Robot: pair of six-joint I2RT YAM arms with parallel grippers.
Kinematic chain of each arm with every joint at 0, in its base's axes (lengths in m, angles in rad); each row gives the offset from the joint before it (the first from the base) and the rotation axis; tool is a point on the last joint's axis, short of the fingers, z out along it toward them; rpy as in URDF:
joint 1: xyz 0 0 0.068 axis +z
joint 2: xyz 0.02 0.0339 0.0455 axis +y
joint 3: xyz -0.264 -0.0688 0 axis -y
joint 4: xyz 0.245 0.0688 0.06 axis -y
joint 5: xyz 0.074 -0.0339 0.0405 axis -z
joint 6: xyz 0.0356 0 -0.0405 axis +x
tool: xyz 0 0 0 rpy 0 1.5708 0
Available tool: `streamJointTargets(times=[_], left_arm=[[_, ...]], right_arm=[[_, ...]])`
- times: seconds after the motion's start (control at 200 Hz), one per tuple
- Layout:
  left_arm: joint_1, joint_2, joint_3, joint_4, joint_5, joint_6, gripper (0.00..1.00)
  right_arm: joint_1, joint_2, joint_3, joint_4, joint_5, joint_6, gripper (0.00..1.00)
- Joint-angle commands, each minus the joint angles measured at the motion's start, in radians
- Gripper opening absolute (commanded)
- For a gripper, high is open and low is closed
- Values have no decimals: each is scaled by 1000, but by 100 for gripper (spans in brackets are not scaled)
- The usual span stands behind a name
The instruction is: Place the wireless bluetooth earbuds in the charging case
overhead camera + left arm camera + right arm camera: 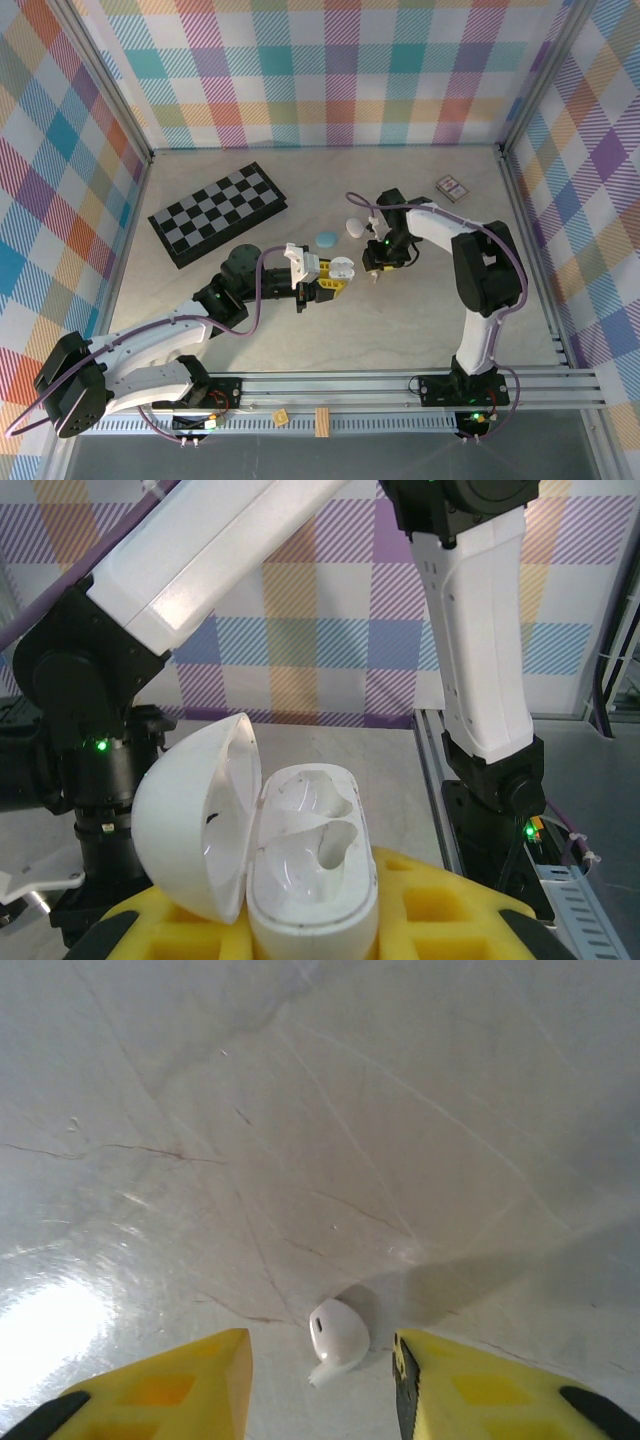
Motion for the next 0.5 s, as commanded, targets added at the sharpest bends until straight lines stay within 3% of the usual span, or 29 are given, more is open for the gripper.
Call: streamJointTargets(times=[0.0, 0.495], left_arm=[[-5, -5, 19, 25, 19, 6, 5], [-6, 28, 44, 26, 37, 8, 5]], right_arm=[[3, 23, 34, -56, -16, 1, 39], [4, 54, 15, -36, -19, 17, 32]])
